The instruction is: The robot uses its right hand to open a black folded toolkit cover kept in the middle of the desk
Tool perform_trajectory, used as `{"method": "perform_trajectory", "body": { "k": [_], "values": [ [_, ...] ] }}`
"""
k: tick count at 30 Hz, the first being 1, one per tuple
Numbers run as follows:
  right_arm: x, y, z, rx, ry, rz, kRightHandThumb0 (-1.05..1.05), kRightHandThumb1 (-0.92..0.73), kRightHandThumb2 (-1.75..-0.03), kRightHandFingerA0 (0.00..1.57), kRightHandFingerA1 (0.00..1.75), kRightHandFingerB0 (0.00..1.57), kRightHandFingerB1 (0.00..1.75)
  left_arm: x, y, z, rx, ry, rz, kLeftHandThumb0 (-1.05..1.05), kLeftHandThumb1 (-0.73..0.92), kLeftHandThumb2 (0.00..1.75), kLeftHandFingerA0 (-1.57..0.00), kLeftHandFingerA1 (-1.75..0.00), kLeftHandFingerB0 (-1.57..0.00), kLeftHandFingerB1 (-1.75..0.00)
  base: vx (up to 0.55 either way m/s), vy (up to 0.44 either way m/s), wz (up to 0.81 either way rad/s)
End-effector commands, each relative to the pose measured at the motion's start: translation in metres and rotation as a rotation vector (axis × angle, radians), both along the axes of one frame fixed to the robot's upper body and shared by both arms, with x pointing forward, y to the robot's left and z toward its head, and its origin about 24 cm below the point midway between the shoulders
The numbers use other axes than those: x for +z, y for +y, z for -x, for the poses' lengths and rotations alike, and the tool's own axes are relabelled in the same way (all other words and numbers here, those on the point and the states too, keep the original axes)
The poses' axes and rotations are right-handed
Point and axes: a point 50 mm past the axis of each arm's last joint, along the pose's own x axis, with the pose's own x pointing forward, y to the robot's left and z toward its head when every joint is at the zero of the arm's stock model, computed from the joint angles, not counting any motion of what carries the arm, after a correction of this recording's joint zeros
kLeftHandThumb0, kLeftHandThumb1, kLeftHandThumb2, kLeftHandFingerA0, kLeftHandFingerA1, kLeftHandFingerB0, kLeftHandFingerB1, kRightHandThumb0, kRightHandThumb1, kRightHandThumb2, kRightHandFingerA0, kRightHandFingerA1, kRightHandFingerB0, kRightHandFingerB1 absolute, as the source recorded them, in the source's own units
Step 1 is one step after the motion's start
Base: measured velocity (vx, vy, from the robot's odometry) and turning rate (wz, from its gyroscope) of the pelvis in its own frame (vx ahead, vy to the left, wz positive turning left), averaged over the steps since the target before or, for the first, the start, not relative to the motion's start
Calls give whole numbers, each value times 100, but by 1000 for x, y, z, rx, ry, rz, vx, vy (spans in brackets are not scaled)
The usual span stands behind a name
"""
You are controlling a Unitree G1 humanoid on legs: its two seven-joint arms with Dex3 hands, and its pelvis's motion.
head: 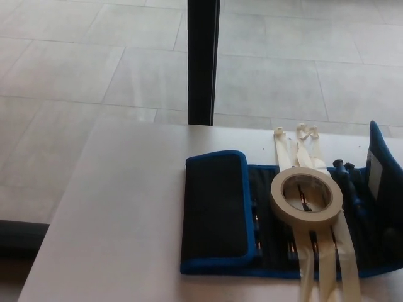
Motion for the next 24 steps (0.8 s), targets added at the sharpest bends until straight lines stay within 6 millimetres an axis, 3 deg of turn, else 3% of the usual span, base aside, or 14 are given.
{"method": "perform_trajectory", "body": {
  "k": [1, 4, 6, 7, 10, 12, 16, 17, 18, 20, 21, 22, 23, 24],
  "values": [
    [4, -62, 14, -610, -275, -779, -33, -61, -92, 80, 140, 94, 91, 8, 8, 2, 15, -22, -25, -102, 77, 79, -29, -58, -26, -42, 0, 0, 0],
    [-1, -71, 23, -673, -327, -891, -35, -59, -90, 56, 107, 88, 82, 8, 8, 3, -1, -7, -47, -98, 90, 68, -29, -55, -29, -39, 0, 0, 0],
    [-5, -79, 29, -735, -323, -914, -33, -53, -94, 74, 116, 90, 83, 7, 8, 3, 8, -7, -40, -100, 79, 78, -30, -56, -27, -41, 0, 0, 0],
    [-8, -81, 33, -753, -329, -944, -31, -55, -91, 59, 105, 88, 81, 7, 8, 3, 8, -9, -38, -96, 90, 67, -29, -55, -30, -39, 0, 0, 0],
    [-24, -86, 47, -869, -395, -1168, -27, -55, -83, 99, 137, 94, 86, 7, 8, 3, -26, 18, -62, -101, 81, 80, -29, -56, -26, -41, 0, 0, 0],
    [-31, -85, 55, -861, -412, -1260, -33, -55, -80, 120, 153, 89, 90, 7, 8, 2, -18, 8, -52, -96, 91, 68, -27, -56, -29, -38, 0, 0, 0],
    [-35, -90, 66, -914, -457, -1378, -31, -60, -82, 116, 148, 87, 82, 5, 6, 4, 15, -8, -29, -97, 90, 68, -26, -56, -30, -38, 0, 0, 0],
    [-34, -92, 67, -910, -471, -1387, -35, -48, -101, 131, 132, 79, 84, 5, 7, 5, -19, 15, -61, -96, 92, 70, -28, -56, -30, -39, 0, 0, 0],
    [-32, -96, 69, -966, -496, -1371, -40, -65, -76, 112, 137, 78, 87, 5, 7, 6, -23, 15, -58, -100, 91, 68, -26, -55, -29, -38, 0, 0, 0],
    [-31, -101, 70, -1001, -495, -1379, -38, -62, -74, 103, 135, 74, 87, 6, 8, 6, -22, 10, -58, -98, 91, 68, -26, -55, -29, -38, 0, 0, 0],
    [-30, -105, 71, -1026, -495, -1387, -37, -63, -72, 86, 136, 20, 58, 6, 8, 6, -3, -3, -44, -99, 88, 67, -25, -55, -29, -37, 0, 0, 0],
    [-29, -109, 72, -1051, -501, -1390, -37, -63, -72, 86, 136, 20, 58, 6, 7, 6, 20, -18, -25, -99, 88, 67, -25, -55, -29, -37, 0, 0, 0],
    [-27, -112, 72, -1065, -521, -1418, -39, -71, -78, 24, 133, 4, 51, 5, 7, 7, 37, -31, -12, -98, 87, 67, -26, -55, -29, -38, 0, 0, 0],
    [-25, -114, 73, -1040, -538, -1439, -46, -88, -83, 0, 26, 0, 12, 5, 7, 8, 31, -27, -10, -99, 88, 67, -25, -55, -29, -38, 0, 0, 0]
  ]
}}
